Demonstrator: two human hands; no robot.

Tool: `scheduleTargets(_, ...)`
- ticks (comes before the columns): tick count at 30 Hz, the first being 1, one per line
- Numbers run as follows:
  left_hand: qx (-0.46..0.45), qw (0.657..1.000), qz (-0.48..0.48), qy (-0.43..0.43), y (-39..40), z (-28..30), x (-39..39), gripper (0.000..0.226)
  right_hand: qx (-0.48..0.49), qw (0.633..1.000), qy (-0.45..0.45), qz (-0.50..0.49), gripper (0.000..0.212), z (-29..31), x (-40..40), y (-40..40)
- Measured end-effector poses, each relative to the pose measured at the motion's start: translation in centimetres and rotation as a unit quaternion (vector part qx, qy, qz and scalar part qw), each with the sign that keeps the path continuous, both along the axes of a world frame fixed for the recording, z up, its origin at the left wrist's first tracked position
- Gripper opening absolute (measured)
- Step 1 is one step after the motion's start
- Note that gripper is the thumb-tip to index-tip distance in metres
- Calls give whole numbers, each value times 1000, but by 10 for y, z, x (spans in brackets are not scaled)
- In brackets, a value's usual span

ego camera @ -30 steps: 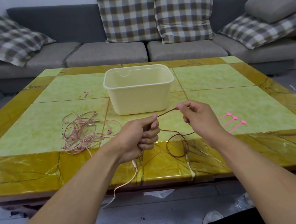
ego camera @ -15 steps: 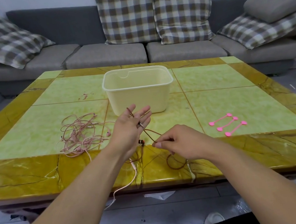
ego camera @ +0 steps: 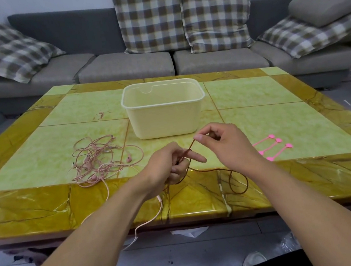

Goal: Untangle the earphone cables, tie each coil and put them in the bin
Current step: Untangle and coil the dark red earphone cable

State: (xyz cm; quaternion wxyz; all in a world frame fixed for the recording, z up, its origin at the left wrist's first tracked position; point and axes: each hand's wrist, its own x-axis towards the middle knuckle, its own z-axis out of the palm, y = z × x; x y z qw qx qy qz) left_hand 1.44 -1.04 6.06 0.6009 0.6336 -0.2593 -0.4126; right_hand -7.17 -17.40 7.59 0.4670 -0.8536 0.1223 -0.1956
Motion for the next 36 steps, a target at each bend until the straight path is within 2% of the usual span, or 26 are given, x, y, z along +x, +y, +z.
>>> scheduleTargets(5,-75,991,-3,113,-3,3,-4,41,83,995,-26,-47,7,-7,7,-6)
scheduleTargets(8,-103,981,-27,161,0,5,-5,34,104,993,-1,-55,8,-11,6,-8)
scheduleTargets(11,-146,965,-24,216,1,12,-7,36,94,994,12,-45,9,-15,6,-9)
scheduleTargets(15,-242,935,89,242,-5,15,-1,34,8,996,91,24,8,-20,6,-2)
scheduleTargets(18,-251,929,186,198,-9,5,6,37,-64,981,150,105,13,-16,4,9)
scheduleTargets(20,-200,950,211,112,-8,-3,9,45,-110,973,158,127,14,-11,2,15)
scheduleTargets(23,-81,981,160,-68,-3,-9,9,54,-127,971,147,139,15,0,-3,20)
scheduleTargets(25,27,982,105,-152,0,-11,6,51,-102,979,123,127,15,8,-7,18)
scheduleTargets(27,97,973,80,-193,3,-12,4,48,-86,987,94,101,15,11,-9,12)
scheduleTargets(28,96,974,76,-191,4,-10,3,47,-83,990,80,81,15,11,-10,9)
scheduleTargets(30,53,987,69,-139,5,-2,1,45,-61,996,50,45,13,8,-8,3)
scheduleTargets(32,3,998,51,-44,2,5,0,44,-8,1000,17,15,13,4,-4,0)
scheduleTargets(34,-36,998,39,36,-2,6,-2,47,30,1000,1,-8,11,2,0,-3)
scheduleTargets(36,-56,995,33,80,-4,5,-6,44,54,998,4,-15,11,-2,2,-3)
